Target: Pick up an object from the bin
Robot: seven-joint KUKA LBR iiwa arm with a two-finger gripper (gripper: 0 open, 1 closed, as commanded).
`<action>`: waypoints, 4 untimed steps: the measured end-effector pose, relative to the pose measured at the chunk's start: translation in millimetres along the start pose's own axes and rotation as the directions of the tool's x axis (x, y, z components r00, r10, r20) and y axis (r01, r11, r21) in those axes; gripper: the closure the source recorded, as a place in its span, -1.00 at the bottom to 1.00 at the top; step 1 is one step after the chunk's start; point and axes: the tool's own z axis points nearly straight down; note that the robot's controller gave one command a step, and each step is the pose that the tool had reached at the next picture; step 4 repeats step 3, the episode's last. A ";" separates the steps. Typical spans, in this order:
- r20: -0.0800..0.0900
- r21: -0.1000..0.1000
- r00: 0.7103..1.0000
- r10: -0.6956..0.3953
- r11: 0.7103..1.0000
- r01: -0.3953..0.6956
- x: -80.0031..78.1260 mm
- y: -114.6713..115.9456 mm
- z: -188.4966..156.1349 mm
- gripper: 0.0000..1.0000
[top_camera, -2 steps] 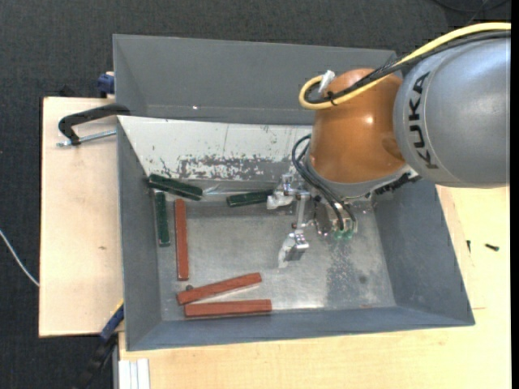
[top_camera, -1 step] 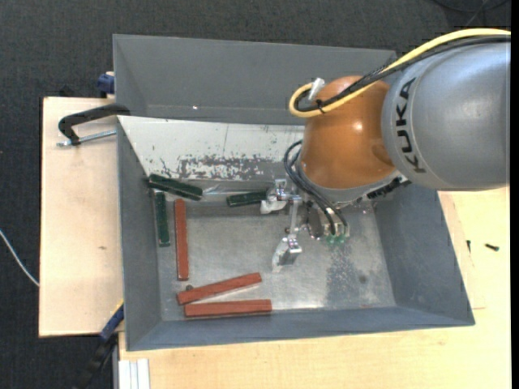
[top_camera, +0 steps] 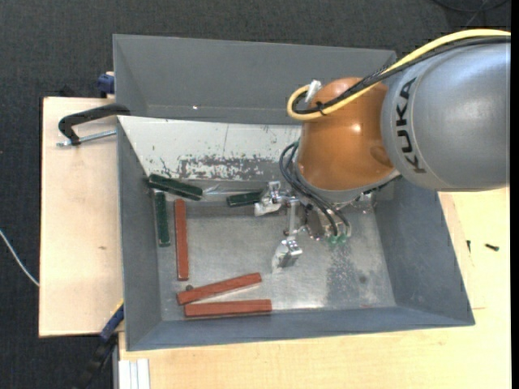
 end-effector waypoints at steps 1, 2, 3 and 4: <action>-0.005 0.005 0.998 -0.062 0.998 0.062 24.2 49.1 81.5 1.00; -0.005 0.005 0.998 -0.062 0.998 0.062 24.2 49.1 81.5 1.00; 0.001 0.005 0.996 -0.091 0.996 0.091 15.4 53.0 -56.3 1.00; 0.001 0.005 0.996 -0.091 0.996 0.091 15.4 53.0 -56.3 1.00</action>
Offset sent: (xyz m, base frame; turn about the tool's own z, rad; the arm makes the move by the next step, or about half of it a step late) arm 0.0000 0.0000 0.0000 0.0000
